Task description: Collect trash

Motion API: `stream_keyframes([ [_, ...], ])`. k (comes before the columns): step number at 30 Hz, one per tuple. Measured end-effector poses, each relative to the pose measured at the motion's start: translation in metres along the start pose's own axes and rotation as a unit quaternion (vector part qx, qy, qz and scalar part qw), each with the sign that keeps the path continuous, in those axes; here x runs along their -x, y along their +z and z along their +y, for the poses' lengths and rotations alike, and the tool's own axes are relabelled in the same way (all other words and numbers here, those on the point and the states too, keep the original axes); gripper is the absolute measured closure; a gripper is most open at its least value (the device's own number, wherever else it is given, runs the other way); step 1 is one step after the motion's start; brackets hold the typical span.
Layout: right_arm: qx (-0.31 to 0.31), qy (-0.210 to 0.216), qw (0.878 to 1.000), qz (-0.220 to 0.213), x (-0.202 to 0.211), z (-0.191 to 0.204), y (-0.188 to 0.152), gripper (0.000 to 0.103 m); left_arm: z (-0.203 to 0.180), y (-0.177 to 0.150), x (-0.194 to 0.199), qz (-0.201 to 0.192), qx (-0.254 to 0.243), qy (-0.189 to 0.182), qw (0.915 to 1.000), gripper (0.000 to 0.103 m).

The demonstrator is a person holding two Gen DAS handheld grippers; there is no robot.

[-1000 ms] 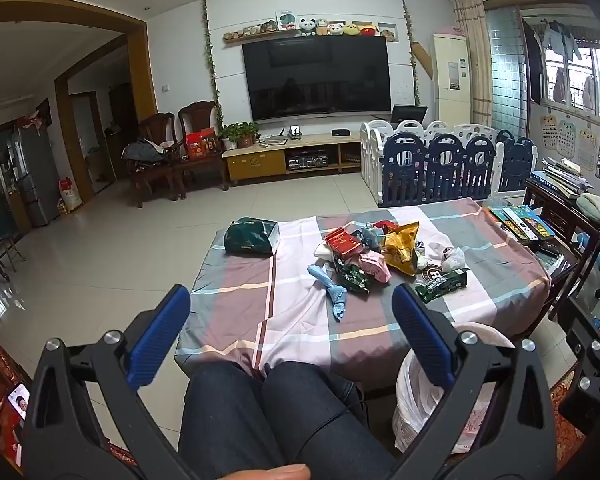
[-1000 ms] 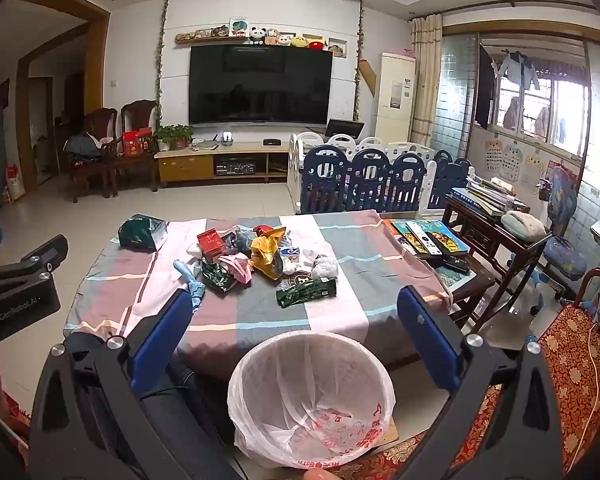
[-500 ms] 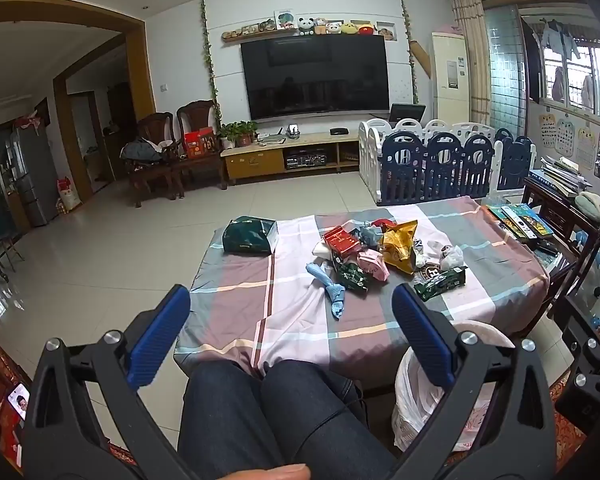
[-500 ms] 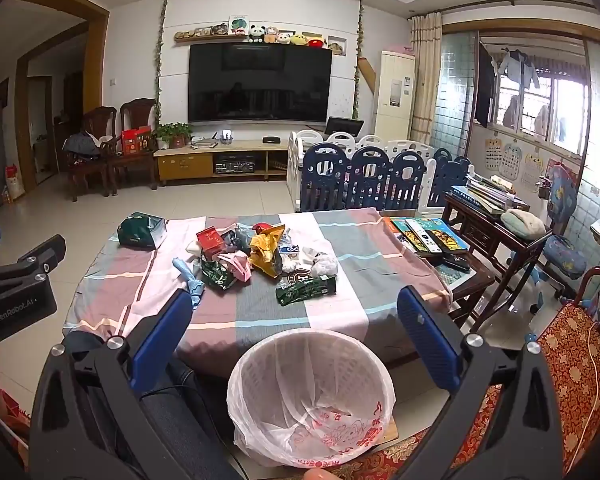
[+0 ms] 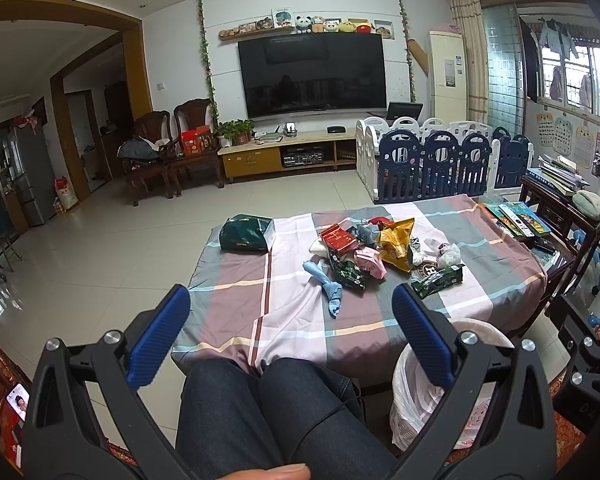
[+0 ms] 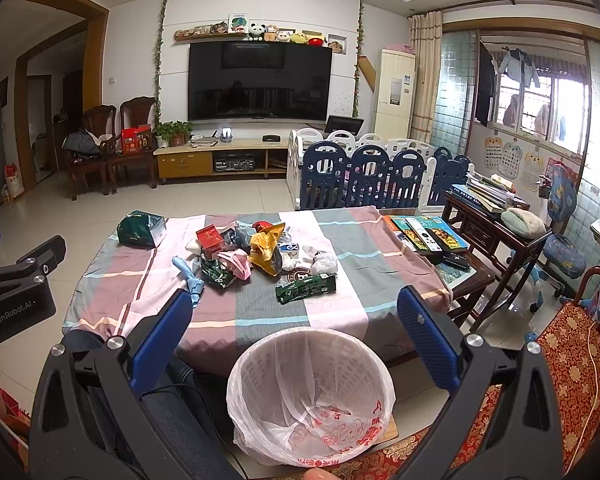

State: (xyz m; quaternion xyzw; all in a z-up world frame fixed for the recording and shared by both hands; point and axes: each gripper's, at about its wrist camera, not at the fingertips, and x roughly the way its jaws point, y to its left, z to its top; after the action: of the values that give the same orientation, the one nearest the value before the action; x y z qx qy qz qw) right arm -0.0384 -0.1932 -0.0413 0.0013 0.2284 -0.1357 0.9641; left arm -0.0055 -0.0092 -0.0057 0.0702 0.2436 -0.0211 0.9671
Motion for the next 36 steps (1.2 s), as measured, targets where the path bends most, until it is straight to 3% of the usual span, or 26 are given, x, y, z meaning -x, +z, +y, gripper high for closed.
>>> stream_keyframes([
  [36,0.001,0.001,1.000,0.005,-0.0039,0.0007,-0.0038,0.003,-0.0008,-0.0014,-0.0035,0.008,-0.001,-0.005,1.0000,0.003],
])
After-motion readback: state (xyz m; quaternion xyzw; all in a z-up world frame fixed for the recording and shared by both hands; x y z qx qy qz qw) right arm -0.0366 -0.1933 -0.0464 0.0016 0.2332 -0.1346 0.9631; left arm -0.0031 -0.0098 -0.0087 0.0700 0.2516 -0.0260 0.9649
